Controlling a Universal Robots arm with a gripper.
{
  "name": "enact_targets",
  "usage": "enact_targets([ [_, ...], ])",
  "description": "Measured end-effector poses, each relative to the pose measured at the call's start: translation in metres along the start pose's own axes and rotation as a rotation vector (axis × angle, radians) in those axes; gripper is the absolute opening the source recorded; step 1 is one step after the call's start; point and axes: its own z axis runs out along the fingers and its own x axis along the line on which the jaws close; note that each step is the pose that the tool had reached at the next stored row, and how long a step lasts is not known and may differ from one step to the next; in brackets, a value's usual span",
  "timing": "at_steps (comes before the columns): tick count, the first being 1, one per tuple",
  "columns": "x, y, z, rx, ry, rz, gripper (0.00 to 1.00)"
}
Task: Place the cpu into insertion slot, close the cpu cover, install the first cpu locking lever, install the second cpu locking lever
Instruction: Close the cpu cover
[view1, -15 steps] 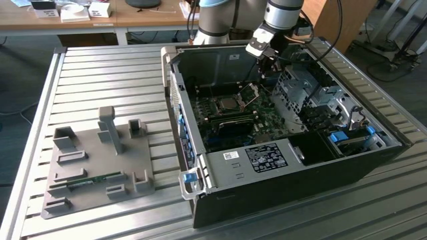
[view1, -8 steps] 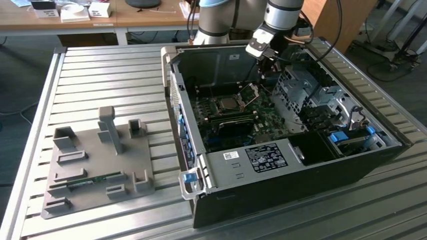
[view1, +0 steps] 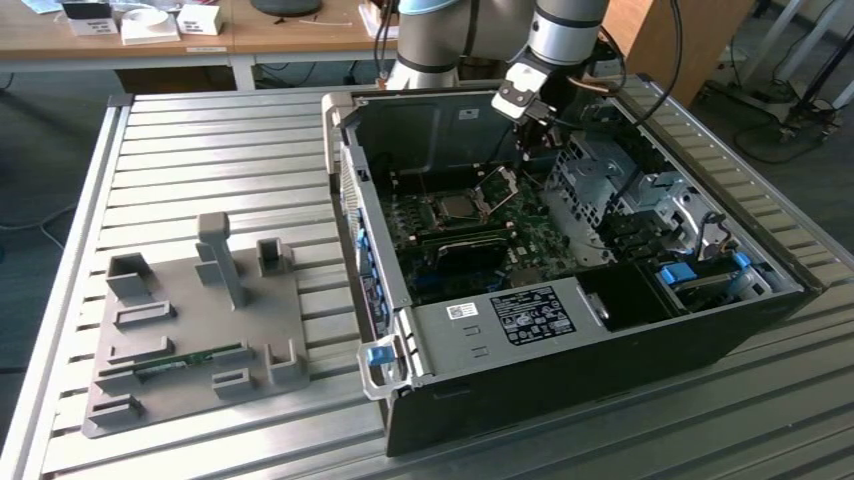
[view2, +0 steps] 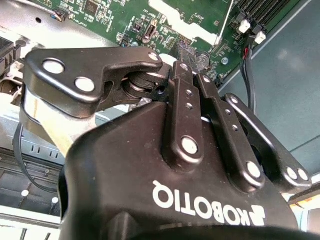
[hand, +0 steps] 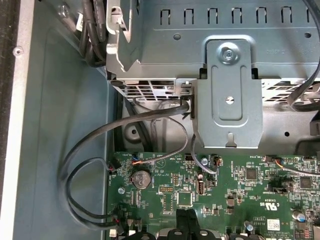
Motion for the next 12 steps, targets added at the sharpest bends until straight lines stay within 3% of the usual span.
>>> enact_targets([
  [12,0.0,0.0012,0.0108,0.0,0.0,0.0,0.11],
])
